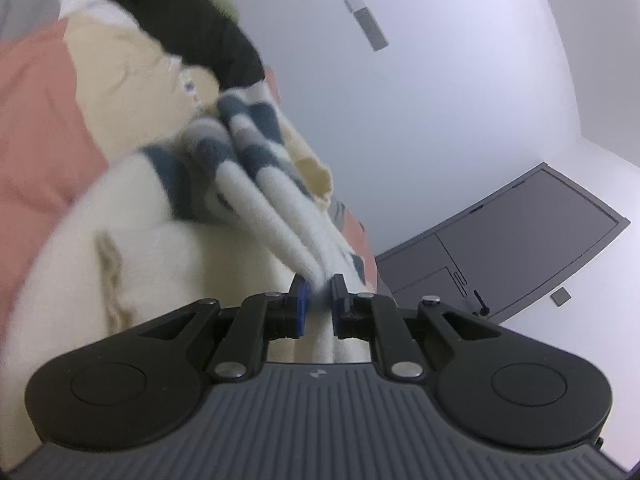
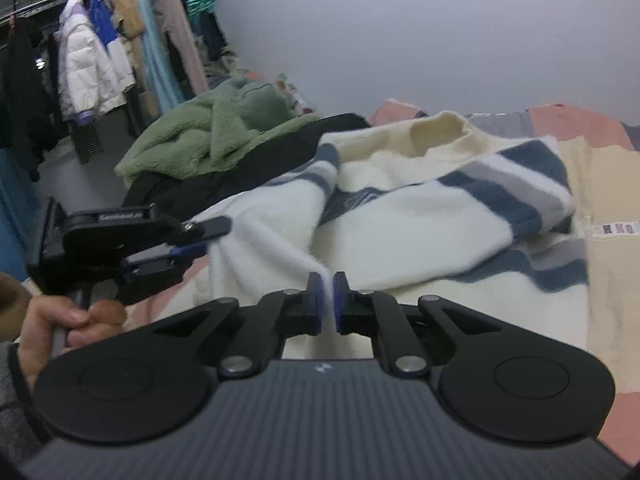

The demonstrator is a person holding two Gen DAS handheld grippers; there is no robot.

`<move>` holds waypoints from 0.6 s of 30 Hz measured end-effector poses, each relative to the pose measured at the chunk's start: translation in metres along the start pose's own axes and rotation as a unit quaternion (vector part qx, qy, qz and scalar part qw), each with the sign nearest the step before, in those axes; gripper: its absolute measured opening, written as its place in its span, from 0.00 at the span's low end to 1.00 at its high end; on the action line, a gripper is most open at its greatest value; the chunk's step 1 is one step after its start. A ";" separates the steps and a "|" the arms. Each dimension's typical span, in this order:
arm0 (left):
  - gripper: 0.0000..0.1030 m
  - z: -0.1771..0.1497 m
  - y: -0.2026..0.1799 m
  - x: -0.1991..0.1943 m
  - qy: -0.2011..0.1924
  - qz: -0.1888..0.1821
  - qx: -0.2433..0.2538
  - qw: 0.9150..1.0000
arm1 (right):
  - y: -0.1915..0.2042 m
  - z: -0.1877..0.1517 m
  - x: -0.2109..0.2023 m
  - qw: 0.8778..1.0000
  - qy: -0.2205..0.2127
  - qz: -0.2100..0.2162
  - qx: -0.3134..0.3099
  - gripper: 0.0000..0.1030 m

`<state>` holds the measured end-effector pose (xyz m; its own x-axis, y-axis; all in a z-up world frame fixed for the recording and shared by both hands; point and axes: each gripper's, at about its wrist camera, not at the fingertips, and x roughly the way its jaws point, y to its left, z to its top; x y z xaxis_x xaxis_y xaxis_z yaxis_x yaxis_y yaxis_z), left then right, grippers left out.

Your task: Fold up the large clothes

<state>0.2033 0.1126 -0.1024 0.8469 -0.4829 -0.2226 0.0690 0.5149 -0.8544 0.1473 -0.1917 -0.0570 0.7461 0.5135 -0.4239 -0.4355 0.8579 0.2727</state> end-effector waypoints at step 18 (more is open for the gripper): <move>0.45 -0.022 0.009 0.040 0.051 0.061 0.051 0.996 | -0.057 -0.021 0.022 0.983 0.064 -0.158 0.067 0.07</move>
<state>0.2260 0.0823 -0.1289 0.7953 -0.4786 -0.3720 0.0267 0.6408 -0.7673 0.1775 -0.2287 -0.1001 0.7597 0.2269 -0.6094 -0.1148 0.9692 0.2178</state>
